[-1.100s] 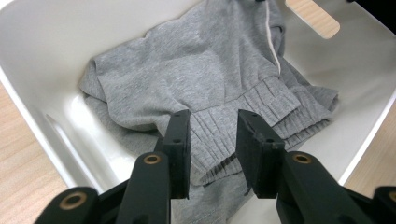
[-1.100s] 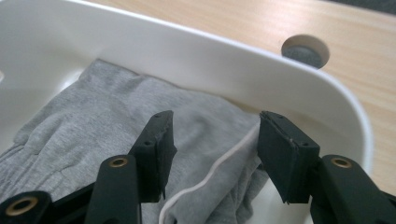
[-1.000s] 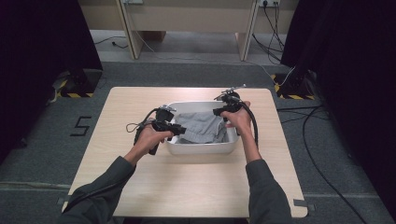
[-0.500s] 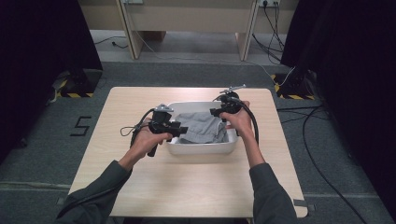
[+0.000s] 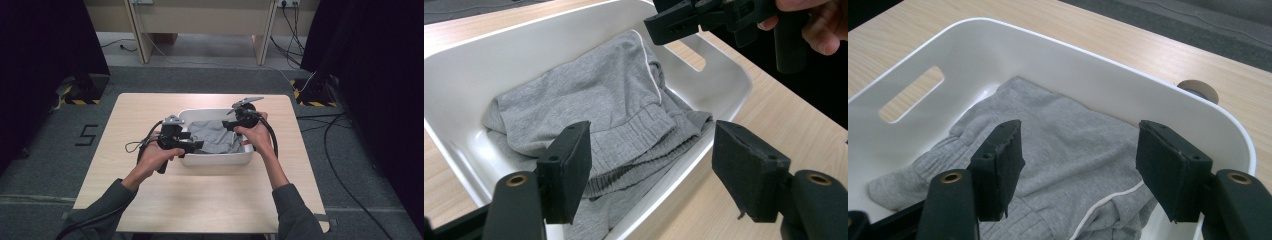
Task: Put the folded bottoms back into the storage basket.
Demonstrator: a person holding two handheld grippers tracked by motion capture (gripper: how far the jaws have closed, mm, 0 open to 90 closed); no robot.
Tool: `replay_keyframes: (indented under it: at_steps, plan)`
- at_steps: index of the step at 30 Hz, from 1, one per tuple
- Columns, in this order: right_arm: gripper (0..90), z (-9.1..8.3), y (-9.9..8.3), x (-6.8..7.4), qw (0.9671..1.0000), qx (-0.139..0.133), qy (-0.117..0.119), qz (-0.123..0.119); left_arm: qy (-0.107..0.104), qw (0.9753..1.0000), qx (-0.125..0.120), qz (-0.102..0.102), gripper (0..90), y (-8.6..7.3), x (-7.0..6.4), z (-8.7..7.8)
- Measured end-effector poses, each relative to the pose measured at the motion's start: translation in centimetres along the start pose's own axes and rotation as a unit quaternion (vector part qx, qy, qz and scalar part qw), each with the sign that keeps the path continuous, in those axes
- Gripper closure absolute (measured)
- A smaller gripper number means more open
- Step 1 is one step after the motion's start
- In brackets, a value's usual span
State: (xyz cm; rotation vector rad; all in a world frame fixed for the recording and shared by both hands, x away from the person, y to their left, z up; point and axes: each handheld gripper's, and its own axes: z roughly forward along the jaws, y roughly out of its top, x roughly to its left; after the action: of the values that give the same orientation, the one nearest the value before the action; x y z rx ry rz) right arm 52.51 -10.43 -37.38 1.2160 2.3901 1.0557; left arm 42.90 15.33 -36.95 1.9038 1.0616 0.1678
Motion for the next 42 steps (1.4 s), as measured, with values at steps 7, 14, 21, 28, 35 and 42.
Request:
replay_keyframes:
  at_steps: [7,14,21,28,35,42]
  plan:
    - [34.2,-1.1,-0.7,0.6,0.9999,-0.013,0.010,-0.003,-0.010,0.9998,-0.014,-0.001,29.5,-0.6,-0.4,-0.9]
    - [34.2,-2.4,-1.3,1.6,0.9992,-0.030,0.022,-0.017,-0.019,0.9995,-0.024,-0.001,29.4,-1.8,-0.7,-2.0]
    - [33.9,-3.5,-1.9,2.8,0.9980,-0.045,0.035,-0.029,-0.021,0.9994,-0.026,0.002,28.6,-2.6,-1.0,-2.6]
    - [33.7,-3.9,-2.7,3.1,0.9978,-0.046,0.037,-0.032,-0.016,0.9994,-0.028,0.006,21.8,-3.2,-1.2,-3.3]
    - [33.6,-4.3,-3.4,3.3,0.9972,-0.053,0.041,-0.035,-0.013,0.9995,-0.027,0.011,21.5,-3.9,-1.4,-3.6]
    - [33.7,-4.7,-4.2,3.7,0.9965,-0.057,0.048,-0.038,-0.005,0.9993,-0.034,0.018,21.6,-4.4,-1.3,-4.1]
